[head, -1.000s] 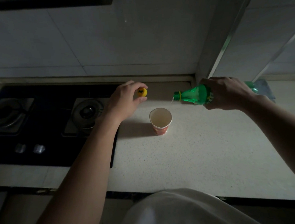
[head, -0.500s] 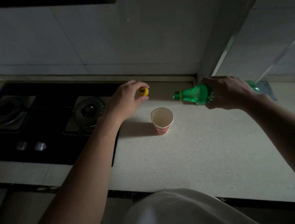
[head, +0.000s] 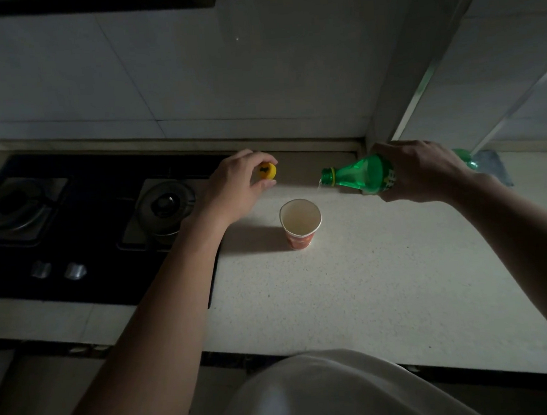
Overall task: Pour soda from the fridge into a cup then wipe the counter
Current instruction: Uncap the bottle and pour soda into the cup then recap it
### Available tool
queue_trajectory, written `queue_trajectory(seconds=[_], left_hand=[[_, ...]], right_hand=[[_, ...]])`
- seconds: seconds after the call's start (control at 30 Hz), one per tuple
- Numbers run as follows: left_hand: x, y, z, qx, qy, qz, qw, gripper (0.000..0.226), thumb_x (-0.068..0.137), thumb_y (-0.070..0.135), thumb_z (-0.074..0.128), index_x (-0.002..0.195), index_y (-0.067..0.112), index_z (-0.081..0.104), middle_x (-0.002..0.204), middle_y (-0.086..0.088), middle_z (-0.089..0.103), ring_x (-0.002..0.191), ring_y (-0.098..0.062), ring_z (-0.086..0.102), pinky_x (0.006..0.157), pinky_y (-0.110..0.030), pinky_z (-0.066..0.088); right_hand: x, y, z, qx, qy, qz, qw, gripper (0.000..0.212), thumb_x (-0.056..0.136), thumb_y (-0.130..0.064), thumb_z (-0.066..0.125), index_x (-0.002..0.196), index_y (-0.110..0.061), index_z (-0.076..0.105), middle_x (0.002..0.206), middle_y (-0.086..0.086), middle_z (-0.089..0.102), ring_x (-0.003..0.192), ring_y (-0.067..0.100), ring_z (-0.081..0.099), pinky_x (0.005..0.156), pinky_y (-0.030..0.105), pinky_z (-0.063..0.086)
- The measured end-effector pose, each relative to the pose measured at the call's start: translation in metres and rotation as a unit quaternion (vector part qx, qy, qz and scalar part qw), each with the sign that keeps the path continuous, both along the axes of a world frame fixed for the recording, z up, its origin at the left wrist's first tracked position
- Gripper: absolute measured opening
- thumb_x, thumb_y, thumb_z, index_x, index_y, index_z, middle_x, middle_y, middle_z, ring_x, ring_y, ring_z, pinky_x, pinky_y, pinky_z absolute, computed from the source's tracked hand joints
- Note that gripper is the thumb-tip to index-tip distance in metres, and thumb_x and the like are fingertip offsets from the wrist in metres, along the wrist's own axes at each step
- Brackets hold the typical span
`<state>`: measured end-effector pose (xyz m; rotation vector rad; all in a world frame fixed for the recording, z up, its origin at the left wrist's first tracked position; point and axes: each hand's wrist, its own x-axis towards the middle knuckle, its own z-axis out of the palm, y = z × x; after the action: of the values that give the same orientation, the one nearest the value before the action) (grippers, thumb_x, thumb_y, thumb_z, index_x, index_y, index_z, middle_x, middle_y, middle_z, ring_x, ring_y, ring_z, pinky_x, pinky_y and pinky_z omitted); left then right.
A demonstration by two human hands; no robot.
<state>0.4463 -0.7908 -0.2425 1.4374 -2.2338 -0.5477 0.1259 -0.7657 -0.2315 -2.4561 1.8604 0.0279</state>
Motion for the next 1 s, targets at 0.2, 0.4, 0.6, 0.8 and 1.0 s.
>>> queue_trajectory(seconds=[0.2, 0.4, 0.6, 0.8, 1.0], left_hand=[[-0.0010, 0.0004, 0.0005, -0.001, 0.000, 0.000, 1.000, 0.033, 0.086, 0.023, 0.072, 0.119, 0.021, 0.065, 0.113, 0.000, 0.060, 0.100, -0.015, 0.055, 0.081, -0.025, 0.043], [-0.0021, 0.0001, 0.0000, 0.001, -0.001, 0.001, 1.000, 0.033, 0.086, 0.024, 0.072, 0.119, 0.022, 0.064, 0.113, 0.001, 0.059, 0.100, -0.014, 0.055, 0.082, -0.026, 0.044], [-0.0015, -0.0013, -0.0021, -0.001, -0.001, 0.002, 1.000, 0.034, 0.086, 0.025, 0.072, 0.119, 0.023, 0.064, 0.113, 0.002, 0.060, 0.101, -0.014, 0.055, 0.083, -0.029, 0.046], [-0.0019, -0.0013, -0.0017, 0.002, 0.003, 0.002, 1.000, 0.034, 0.086, 0.024, 0.072, 0.119, 0.022, 0.065, 0.114, 0.001, 0.060, 0.101, -0.015, 0.055, 0.082, -0.027, 0.044], [-0.0018, -0.0018, -0.0017, 0.007, 0.003, 0.000, 1.000, 0.034, 0.087, 0.024, 0.072, 0.120, 0.022, 0.064, 0.114, 0.001, 0.060, 0.102, -0.014, 0.055, 0.083, -0.027, 0.044]], right_hand=[[0.0007, 0.0006, 0.0004, 0.002, 0.004, 0.002, 1.000, 0.075, 0.074, -0.033, 0.083, 0.137, -0.024, 0.044, 0.113, 0.006, 0.067, 0.090, 0.027, 0.066, 0.071, 0.037, 0.054], [0.0026, 0.0011, 0.0024, 0.000, 0.005, 0.005, 1.000, 0.075, 0.073, -0.033, 0.084, 0.136, -0.024, 0.045, 0.114, 0.006, 0.067, 0.090, 0.027, 0.067, 0.074, 0.039, 0.055], [0.0021, 0.0006, 0.0014, -0.002, 0.010, 0.006, 1.000, 0.073, 0.074, -0.035, 0.083, 0.135, -0.024, 0.045, 0.111, 0.005, 0.067, 0.087, 0.026, 0.066, 0.071, 0.039, 0.056], [0.0019, 0.0001, 0.0003, 0.000, 0.003, 0.006, 1.000, 0.072, 0.073, -0.033, 0.084, 0.134, -0.024, 0.046, 0.110, 0.005, 0.067, 0.088, 0.026, 0.066, 0.072, 0.042, 0.057], [0.0010, 0.0002, 0.0009, 0.000, 0.003, 0.004, 1.000, 0.071, 0.073, -0.033, 0.083, 0.133, -0.024, 0.047, 0.109, 0.005, 0.067, 0.088, 0.027, 0.066, 0.073, 0.040, 0.056]])
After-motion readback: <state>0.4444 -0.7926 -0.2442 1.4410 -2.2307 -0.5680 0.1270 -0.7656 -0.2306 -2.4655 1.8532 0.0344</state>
